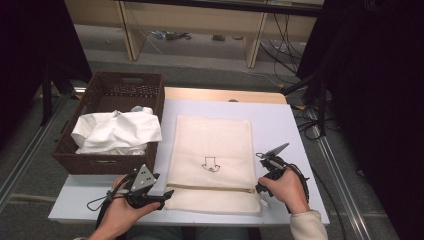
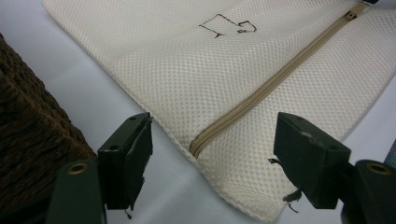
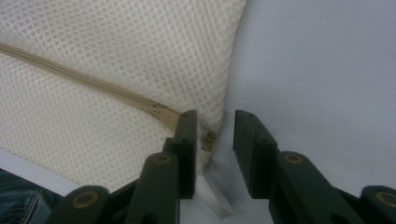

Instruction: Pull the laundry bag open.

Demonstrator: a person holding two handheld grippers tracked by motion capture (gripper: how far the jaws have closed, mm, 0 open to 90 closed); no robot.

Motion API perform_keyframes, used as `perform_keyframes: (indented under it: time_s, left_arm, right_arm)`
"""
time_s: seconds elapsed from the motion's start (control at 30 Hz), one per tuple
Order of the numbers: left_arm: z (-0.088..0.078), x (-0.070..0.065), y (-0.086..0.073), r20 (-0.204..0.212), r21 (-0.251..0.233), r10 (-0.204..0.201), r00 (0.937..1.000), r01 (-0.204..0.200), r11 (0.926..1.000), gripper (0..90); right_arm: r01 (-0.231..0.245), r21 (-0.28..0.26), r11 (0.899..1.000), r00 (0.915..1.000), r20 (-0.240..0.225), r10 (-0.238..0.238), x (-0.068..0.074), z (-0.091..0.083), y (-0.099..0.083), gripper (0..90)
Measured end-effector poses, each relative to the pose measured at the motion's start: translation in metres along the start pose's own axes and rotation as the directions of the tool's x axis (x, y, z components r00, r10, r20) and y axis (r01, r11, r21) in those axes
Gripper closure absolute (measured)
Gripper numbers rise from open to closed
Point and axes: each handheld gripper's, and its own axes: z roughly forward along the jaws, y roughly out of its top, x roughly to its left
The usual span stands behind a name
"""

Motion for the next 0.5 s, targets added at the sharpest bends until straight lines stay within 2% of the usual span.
perform_keyframes:
  time_s: [0.03, 0.07, 0.1, 0.17, 0.2, 0.23, 0.3, 0.43, 0.47, 0.5]
  left_arm:
    - [0.0001, -0.0002, 0.0000, 0.000, -0.002, -0.002, 1.0000, 0.002, 1.0000, 28.0]
    - [-0.0001, -0.0001, 0.0000, 0.000, -0.002, 0.000, 1.0000, 0.000, 1.0000, 28.0]
    - [-0.0001, -0.0001, 0.0000, 0.000, -0.002, 0.000, 1.0000, 0.000, 1.0000, 28.0]
    - [-0.0004, 0.0003, 0.0002, 0.001, -0.001, 0.003, 1.0000, -0.003, 1.0000, 28.0]
    - [-0.0004, 0.0004, 0.0003, 0.000, -0.002, 0.005, 1.0000, -0.005, 1.0000, 28.0]
    - [-0.0001, -0.0002, 0.0001, -0.001, -0.005, -0.001, 1.0000, 0.001, 1.0000, 28.0]
    - [0.0002, -0.0004, 0.0000, 0.001, -0.002, -0.001, 1.0000, 0.001, 1.0000, 28.0]
    - [-0.0001, -0.0004, 0.0000, -0.003, -0.002, -0.002, 1.0000, 0.002, 1.0000, 28.0]
    - [-0.0003, 0.0005, 0.0003, -0.001, -0.003, 0.009, 1.0000, -0.009, 1.0000, 28.0]
    - [0.0000, 0.0000, 0.0001, -0.001, -0.005, -0.001, 1.0000, 0.001, 1.0000, 28.1]
  right_arm:
    - [-0.012, 0.000, 1.000, 0.9999, 0.000, 0.012, 0.0003, 0.0007, 0.0002, 72.9]
    - [0.032, -0.023, 0.999, 0.9994, 0.010, -0.032, -0.0034, 0.0031, 0.0007, 72.9]
    - [-0.009, 0.005, 1.000, 1.0000, -0.002, 0.009, -0.0009, 0.0024, 0.0004, 72.3]
    - [-0.012, 0.010, 1.000, 0.9999, -0.008, 0.012, -0.0007, 0.0030, 0.0006, 72.0]
    - [0.034, -0.020, 0.999, 0.9993, -0.011, -0.035, -0.0029, 0.0058, 0.0010, 71.9]
    - [0.034, -0.020, 0.999, 0.9993, -0.011, -0.035, -0.0029, 0.0058, 0.0010, 71.9]
    - [-0.011, 0.012, 1.000, 0.9999, -0.012, 0.011, 0.0018, 0.0063, 0.0016, 71.8]
    - [-0.020, 0.024, 0.999, 0.9997, -0.016, 0.021, 0.0013, 0.0097, 0.0025, 71.9]
    - [-0.020, 0.024, 0.999, 0.9997, -0.016, 0.021, 0.0013, 0.0097, 0.0025, 71.9]
    - [-0.024, 0.027, 0.999, 0.9995, -0.020, 0.024, 0.0010, 0.0100, 0.0028, 71.9]
